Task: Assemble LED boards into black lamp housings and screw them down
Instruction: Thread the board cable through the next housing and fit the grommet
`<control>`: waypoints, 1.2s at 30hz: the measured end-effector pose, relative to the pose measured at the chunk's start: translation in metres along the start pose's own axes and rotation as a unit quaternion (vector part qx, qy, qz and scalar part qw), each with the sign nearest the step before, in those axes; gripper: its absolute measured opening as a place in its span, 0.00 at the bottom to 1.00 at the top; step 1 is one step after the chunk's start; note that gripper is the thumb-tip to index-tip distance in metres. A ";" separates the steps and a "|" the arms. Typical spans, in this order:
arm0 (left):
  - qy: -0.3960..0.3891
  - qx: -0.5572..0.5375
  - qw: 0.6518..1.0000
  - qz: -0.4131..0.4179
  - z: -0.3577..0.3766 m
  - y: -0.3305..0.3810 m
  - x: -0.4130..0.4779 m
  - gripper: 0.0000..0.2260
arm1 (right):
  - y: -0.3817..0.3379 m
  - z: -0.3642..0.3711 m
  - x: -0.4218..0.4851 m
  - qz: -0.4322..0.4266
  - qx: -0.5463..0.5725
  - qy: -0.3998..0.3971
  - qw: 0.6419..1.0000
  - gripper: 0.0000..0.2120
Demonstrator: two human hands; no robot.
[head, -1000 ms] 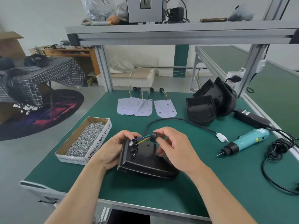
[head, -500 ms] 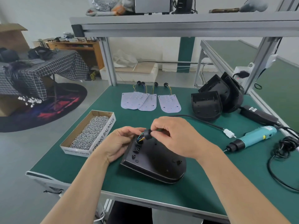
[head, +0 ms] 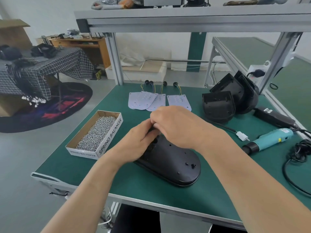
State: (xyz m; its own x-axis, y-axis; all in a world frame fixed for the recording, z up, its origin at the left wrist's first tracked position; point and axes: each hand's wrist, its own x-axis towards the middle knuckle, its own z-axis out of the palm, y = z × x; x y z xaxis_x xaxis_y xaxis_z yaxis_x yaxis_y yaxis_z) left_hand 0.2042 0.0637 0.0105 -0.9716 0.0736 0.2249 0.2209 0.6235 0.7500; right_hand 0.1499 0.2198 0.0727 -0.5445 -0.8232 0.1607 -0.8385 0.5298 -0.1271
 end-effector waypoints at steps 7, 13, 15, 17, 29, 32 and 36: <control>-0.033 -0.042 0.997 -0.052 0.010 -0.011 -0.003 0.10 | -0.007 -0.009 -0.005 -0.015 -0.045 0.030 0.998 0.09; -0.048 -0.066 0.994 -0.069 0.009 -0.020 -0.003 0.07 | -0.009 -0.019 -0.012 -0.010 -0.063 0.073 0.995 0.07; -0.037 -0.058 0.995 -0.074 0.008 -0.022 -0.005 0.13 | -0.010 -0.020 -0.014 -0.009 -0.064 0.081 0.995 0.07; -0.006 -0.060 0.995 -0.074 0.007 -0.022 -0.005 0.09 | -0.009 -0.021 -0.017 -0.010 -0.053 0.095 0.994 0.07; 0.059 -0.079 0.995 -0.032 0.000 0.025 0.009 0.08 | 0.008 -0.026 -0.050 0.048 0.019 0.100 0.994 0.12; 0.070 0.008 0.997 -0.022 0.003 0.041 0.013 0.10 | 0.002 -0.012 -0.048 0.101 0.040 0.071 0.992 0.14; 0.105 0.119 0.986 -0.043 0.005 0.059 0.015 0.16 | 0.006 0.002 -0.050 0.117 0.068 0.117 0.984 0.10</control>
State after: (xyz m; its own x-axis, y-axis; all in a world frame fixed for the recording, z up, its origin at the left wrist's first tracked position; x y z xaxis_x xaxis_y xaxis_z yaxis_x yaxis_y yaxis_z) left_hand 0.2021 0.1054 0.0555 -0.9413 -0.1343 0.3098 0.0885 0.7873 0.6102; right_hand 0.1720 0.2644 0.0619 -0.7251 -0.6042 0.3304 -0.6881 0.6543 -0.3137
